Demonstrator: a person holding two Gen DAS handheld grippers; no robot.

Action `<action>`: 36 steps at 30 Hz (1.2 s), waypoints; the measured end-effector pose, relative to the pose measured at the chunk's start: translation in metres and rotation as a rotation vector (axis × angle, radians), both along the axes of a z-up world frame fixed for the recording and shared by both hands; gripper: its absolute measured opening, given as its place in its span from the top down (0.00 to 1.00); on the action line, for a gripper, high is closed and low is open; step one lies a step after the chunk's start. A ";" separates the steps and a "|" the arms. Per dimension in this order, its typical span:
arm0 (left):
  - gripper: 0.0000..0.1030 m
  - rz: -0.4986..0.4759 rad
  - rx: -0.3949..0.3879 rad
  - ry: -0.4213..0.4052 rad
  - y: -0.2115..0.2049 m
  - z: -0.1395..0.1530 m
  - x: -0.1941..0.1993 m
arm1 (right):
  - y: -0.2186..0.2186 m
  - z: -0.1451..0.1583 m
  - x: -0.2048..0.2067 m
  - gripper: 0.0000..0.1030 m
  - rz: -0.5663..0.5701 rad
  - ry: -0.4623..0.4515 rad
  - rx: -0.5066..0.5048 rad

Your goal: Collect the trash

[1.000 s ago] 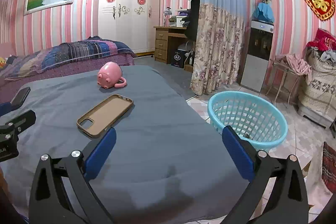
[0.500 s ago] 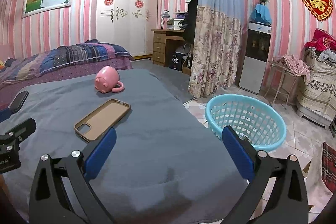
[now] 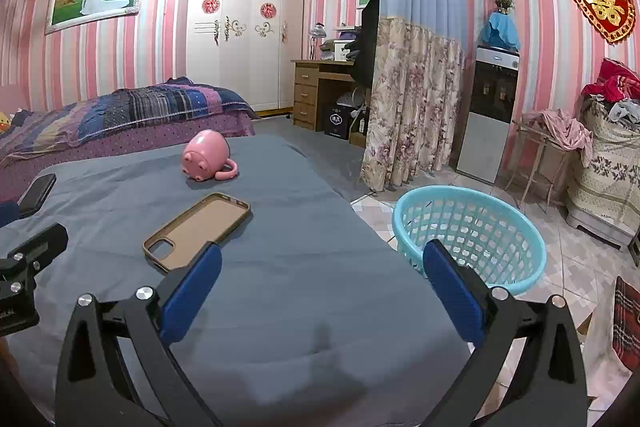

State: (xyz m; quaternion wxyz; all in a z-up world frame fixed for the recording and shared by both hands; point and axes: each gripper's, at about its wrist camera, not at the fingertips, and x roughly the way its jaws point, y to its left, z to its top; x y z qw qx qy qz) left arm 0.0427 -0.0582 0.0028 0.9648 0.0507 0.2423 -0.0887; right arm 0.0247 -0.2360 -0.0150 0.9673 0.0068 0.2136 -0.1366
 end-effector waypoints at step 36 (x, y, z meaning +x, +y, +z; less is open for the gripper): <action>0.05 -0.001 0.003 -0.031 0.001 0.009 -0.009 | 0.001 0.003 0.004 0.04 0.012 -0.008 -0.022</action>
